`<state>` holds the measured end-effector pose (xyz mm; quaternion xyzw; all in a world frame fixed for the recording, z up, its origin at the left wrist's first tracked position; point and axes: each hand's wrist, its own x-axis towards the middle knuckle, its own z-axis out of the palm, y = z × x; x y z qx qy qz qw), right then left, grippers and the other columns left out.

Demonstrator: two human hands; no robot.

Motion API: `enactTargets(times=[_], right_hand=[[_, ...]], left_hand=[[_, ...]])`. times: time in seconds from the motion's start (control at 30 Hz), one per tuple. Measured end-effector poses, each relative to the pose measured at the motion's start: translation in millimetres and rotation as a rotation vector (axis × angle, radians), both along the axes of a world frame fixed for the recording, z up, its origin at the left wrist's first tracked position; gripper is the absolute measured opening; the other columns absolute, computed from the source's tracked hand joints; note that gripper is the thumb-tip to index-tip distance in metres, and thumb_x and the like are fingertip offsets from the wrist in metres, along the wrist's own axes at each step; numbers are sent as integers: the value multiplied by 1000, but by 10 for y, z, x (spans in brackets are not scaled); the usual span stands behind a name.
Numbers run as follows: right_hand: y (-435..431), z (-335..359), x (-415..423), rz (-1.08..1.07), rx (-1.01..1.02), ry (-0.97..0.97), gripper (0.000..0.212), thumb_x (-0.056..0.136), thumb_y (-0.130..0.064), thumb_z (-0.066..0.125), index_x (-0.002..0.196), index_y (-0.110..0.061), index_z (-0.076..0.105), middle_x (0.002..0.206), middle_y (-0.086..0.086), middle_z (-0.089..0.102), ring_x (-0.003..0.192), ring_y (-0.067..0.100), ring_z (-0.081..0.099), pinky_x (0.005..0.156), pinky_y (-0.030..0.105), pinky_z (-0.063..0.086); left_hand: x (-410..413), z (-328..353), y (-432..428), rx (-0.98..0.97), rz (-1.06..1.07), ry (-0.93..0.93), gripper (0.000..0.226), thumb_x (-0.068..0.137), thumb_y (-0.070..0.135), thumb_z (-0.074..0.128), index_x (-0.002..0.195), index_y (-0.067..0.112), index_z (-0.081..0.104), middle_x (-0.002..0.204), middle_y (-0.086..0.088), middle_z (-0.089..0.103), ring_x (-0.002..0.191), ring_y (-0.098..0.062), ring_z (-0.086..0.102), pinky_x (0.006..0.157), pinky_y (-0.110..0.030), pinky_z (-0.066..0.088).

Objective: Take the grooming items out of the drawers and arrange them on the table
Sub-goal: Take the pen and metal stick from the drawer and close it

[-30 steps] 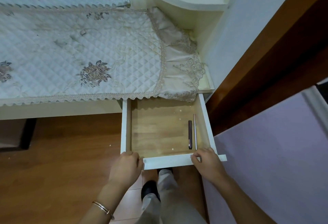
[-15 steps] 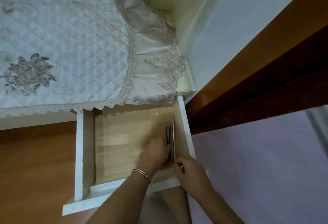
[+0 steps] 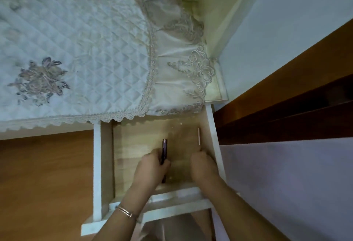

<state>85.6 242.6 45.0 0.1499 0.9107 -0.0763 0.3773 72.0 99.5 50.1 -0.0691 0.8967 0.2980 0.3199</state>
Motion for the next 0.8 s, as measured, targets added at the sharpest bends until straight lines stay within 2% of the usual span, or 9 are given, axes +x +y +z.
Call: enactTargets(times=[0.07,0.17,0.27,0.37,0.4,0.5,0.57,0.67,0.8], right_hand=[[-11,-75,-19,-29,-9,23,41,93,-7,37,133,0,31,127,19,51,108,29,58,89,37,50],[-29,-95,-17,-161,-111,72,37,92,-6,37,128,-2,36,126,19,50,110,33,53,90,39,46],[-57,11,-7,-104,-127,125,33,92,-6,40,125,-10,41,110,11,62,93,22,61,79,31,53],[-173,209,-72,-30,-306,221,18,90,-10,47,107,-15,44,89,2,63,69,10,55,60,20,47],[-225,322,-118,-19,-371,244,14,88,-10,50,97,-19,44,81,-1,60,62,7,52,54,15,43],[-372,698,-318,-27,-551,356,33,83,-11,57,72,-32,33,68,-6,51,57,7,48,49,19,39],[-496,957,-563,-29,-621,497,30,81,-11,61,80,-32,38,70,-9,53,63,9,54,58,24,46],[-697,1187,-1128,-117,-736,581,29,81,-5,59,103,-19,48,68,-11,49,61,3,49,60,15,42],[-943,1229,-1873,-187,-701,568,37,82,-5,57,118,-8,49,73,-5,48,66,11,50,56,17,41]], left_hand=[[48,67,-196,-4,27,30,28,84,23,56,66,26,36,61,10,46,58,-14,46,48,-23,30],[97,185,-375,15,57,70,22,85,23,57,71,27,41,62,11,48,55,-1,46,42,-12,34],[116,316,-477,25,87,90,18,85,25,58,73,28,44,62,11,52,54,-1,50,42,-12,35],[72,490,-571,22,169,131,14,81,26,59,77,14,53,67,0,61,62,-16,58,54,-24,41],[34,563,-608,30,197,163,15,81,25,60,77,12,54,67,-2,62,64,-18,58,54,-23,40],[-181,850,-740,83,274,306,17,81,23,62,70,18,50,65,-1,60,61,-11,56,54,-15,37],[-429,1032,-853,100,310,416,16,83,23,63,72,22,50,66,2,59,61,-5,54,55,-10,37],[-921,1190,-1035,101,368,517,9,85,23,61,88,16,56,70,7,57,62,-3,53,50,-10,37],[-1607,1202,-1253,3,370,573,20,87,23,56,100,8,61,79,3,56,75,-18,58,61,-25,39]])
